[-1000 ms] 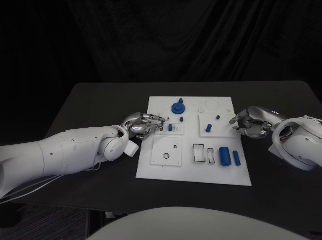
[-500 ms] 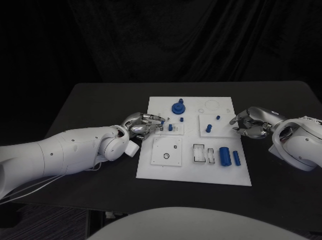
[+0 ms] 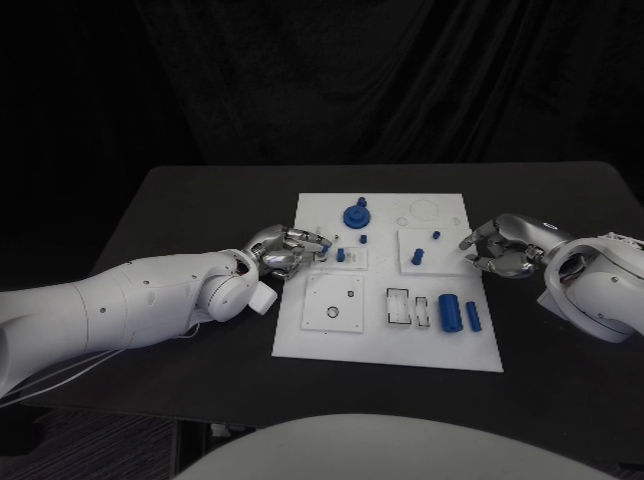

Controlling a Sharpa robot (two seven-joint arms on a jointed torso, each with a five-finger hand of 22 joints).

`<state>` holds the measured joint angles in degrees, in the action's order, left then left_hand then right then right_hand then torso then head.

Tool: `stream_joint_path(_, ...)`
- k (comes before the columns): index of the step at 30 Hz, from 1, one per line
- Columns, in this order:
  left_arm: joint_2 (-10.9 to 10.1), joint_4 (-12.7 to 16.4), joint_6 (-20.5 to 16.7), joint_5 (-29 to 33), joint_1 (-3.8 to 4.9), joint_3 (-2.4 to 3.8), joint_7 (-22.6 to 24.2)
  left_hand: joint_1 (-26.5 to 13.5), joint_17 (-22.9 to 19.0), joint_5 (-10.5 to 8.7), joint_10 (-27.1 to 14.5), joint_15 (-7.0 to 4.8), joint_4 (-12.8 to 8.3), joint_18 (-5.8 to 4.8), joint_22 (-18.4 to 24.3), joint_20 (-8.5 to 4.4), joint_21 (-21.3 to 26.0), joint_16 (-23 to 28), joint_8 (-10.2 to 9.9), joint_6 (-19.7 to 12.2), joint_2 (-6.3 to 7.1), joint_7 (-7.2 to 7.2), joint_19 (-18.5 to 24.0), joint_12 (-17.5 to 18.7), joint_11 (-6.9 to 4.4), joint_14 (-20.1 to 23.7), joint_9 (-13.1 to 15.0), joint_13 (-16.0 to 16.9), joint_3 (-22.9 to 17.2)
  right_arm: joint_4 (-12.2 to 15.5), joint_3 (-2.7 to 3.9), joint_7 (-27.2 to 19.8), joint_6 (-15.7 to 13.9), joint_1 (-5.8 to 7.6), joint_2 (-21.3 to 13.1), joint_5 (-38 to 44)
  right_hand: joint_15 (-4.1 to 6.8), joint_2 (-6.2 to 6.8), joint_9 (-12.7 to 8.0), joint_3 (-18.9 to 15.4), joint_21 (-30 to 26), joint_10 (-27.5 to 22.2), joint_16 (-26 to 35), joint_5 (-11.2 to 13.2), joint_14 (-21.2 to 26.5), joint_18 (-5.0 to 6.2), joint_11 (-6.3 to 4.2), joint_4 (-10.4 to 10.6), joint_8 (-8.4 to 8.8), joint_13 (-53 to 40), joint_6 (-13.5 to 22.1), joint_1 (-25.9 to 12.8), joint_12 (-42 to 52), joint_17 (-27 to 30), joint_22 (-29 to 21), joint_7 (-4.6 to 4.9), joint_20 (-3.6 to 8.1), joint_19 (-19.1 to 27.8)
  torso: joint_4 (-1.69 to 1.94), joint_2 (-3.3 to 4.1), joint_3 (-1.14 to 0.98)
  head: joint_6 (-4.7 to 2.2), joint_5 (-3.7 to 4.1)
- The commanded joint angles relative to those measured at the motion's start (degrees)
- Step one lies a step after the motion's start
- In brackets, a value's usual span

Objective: Assemble the parts on the task board

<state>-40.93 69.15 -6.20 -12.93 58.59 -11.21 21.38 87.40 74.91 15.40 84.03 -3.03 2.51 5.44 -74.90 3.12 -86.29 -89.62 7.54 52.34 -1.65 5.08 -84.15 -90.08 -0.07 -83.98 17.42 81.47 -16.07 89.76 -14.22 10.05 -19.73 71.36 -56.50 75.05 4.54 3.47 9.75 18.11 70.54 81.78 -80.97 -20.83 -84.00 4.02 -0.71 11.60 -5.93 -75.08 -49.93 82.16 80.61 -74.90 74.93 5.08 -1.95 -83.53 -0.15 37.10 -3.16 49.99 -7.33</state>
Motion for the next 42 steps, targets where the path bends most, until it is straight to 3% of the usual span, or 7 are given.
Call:
stream_joint_path(1, -0.1, -0.5, -2.9, -2.7, -1.09, -0.88, -6.5, 0.1, 15.1, -0.07, 6.0, 0.38, -0.3, -4.45, -13.8, 0.52, 0.0, -0.4, 0.4, 0.0, -0.07, 0.61, -3.4, 0.1, 0.46, -6.0, 0.1, 8.5, 0.0, 0.1, 0.03, 0.2, -0.1, -0.15, -0.1, 0.2, -0.22, 0.06, -0.1, 0.0, 0.0, -0.2, 0.1, -0.2, -3.8, -0.06, -0.05, -0.3, 0.19, -4.9, -0.3, 0.4, -0.1, -7.1, 9.8, -0.25, -0.08, 0.0, 0.02, 0.01, -0.04, 0.01, 0.02)
stream_joint_path(23, -0.1, -0.4, -4.1, -3.0, -1.11, -0.88, -8.6, -0.4, 15.1, -2.48, 6.0, 1.46, -1.1, -4.32, -13.6, 1.45, 0.6, -0.4, 0.0, -2.9, -0.62, 1.97, -3.1, 0.1, 1.69, -6.0, -0.4, 8.5, 0.2, 0.1, 0.03, 0.3, 0.0, -0.19, 0.0, 0.2, -0.23, 0.12, -0.1, 0.1, -0.1, -0.2, 0.0, -0.4, -3.8, -0.06, -0.03, -0.5, 0.2, -4.9, -0.3, 0.5, -0.1, -7.2, 9.8, -0.21, -0.07, 0.0, 0.02, 0.01, -0.03, 0.01, -0.16)
stream_joint_path(26, -0.1, -0.4, -4.0, -3.0, -1.12, -0.88, -8.7, -0.2, 15.1, -2.1, 6.0, 1.34, -1.5, -4.33, -13.6, 1.51, 0.5, -0.4, -0.3, -4.4, -0.73, 1.5, -3.2, 0.1, 1.42, -6.0, -0.6, 8.5, 0.1, 0.1, 0.03, 0.3, 0.0, -0.19, 0.0, 0.2, -0.23, 0.12, -0.1, 0.1, -0.1, -0.2, 0.0, -0.4, -3.8, -0.06, -0.03, -0.5, 0.2, -4.9, -0.3, 0.5, -0.1, -7.2, 9.8, -0.21, -0.07, 0.0, -0.02, 0.01, -0.01, 0.01, -0.2)
stream_joint_path(42, -0.3, -0.6, -3.0, -3.0, -1.13, -0.88, -9.2, -0.1, 15.1, -1.03, 6.0, 1.09, -2.1, -4.33, -13.6, 1.36, 0.4, -0.4, -0.3, -6.0, -0.45, 1.21, -3.2, 0.1, 1.13, -6.0, -0.8, 8.5, 0.0, 0.2, 0.03, 0.3, 0.1, -0.2, 0.0, 0.2, -0.23, 0.21, -0.1, 0.2, 0.0, -0.2, 0.0, -0.4, -3.8, -0.07, -0.04, -0.7, 0.22, -4.9, -0.3, 0.7, -0.1, -7.1, 9.9, -0.22, -0.07, 0.0, -0.02, 0.0, -0.02, 0.01, -0.19)
